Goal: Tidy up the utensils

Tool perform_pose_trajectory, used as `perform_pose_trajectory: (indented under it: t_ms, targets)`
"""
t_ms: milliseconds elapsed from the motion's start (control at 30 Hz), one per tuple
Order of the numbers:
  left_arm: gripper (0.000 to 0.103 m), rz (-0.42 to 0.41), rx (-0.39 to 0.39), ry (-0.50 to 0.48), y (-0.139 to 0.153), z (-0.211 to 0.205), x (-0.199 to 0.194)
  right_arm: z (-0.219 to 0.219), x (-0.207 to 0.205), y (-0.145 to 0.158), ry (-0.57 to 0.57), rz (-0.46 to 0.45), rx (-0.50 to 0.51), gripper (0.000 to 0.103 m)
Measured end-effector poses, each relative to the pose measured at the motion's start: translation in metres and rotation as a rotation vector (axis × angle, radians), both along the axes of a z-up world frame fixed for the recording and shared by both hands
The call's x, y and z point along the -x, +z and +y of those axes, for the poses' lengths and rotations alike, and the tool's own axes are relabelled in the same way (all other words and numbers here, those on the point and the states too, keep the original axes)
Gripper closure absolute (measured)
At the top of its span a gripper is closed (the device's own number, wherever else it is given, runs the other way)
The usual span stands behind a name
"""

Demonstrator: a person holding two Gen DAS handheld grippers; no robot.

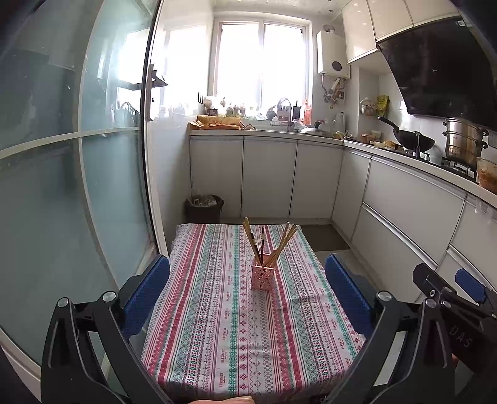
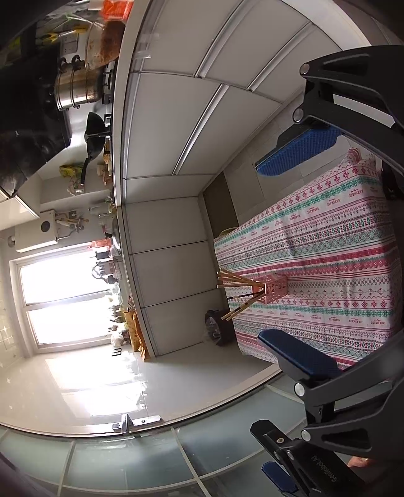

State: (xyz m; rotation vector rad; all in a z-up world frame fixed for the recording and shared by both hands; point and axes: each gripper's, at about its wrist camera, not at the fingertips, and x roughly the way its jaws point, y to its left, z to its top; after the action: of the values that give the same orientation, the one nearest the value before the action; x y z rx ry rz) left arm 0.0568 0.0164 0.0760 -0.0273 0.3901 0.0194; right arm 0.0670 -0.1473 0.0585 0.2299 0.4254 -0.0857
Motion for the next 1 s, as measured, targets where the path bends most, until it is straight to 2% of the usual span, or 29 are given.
perform_pose_trajectory:
  t_ms: [1000]
  targets:
    - [0.007, 0.002, 0.002, 0.006, -0.0019, 0.0006, -0.0014, -0.0025, 0.0017, -0.0033, 0.004, 0.007, -0.011, 0.007]
